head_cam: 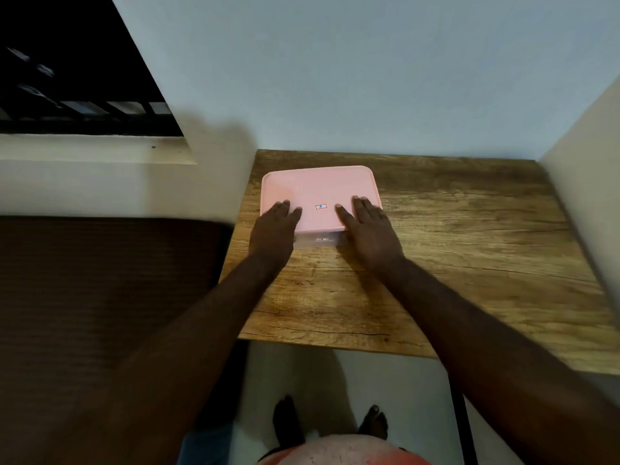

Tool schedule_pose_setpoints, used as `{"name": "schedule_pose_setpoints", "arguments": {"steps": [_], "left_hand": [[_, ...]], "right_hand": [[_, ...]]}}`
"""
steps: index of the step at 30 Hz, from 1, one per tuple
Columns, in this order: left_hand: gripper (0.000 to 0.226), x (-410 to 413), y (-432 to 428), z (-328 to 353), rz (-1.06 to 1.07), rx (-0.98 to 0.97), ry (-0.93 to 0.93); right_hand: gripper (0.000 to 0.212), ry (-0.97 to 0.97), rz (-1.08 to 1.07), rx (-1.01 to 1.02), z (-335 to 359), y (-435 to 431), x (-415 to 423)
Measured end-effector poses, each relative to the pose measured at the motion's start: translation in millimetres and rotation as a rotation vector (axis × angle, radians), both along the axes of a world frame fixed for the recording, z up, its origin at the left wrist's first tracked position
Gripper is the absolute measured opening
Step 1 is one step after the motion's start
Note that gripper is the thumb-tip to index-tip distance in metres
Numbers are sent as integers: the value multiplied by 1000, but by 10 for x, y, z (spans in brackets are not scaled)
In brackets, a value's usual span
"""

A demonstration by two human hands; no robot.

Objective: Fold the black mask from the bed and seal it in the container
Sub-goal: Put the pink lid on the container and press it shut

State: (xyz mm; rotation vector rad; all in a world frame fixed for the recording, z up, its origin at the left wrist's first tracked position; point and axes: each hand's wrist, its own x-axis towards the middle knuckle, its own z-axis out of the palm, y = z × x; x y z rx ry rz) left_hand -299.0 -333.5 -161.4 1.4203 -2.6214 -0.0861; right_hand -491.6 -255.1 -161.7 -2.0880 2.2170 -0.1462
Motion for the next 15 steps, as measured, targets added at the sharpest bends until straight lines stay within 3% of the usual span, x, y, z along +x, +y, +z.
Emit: {"name": "schedule_pose_setpoints", "arguments": {"steps": [6,15], "left_hand": [[60,53,-108,-86,90,-12,46],[60,145,-500,-188,16,-13,124]], "right_hand": [[65,22,46,-39,-89,-209,29],[75,49,36,-56,-161,-582,48]]}}
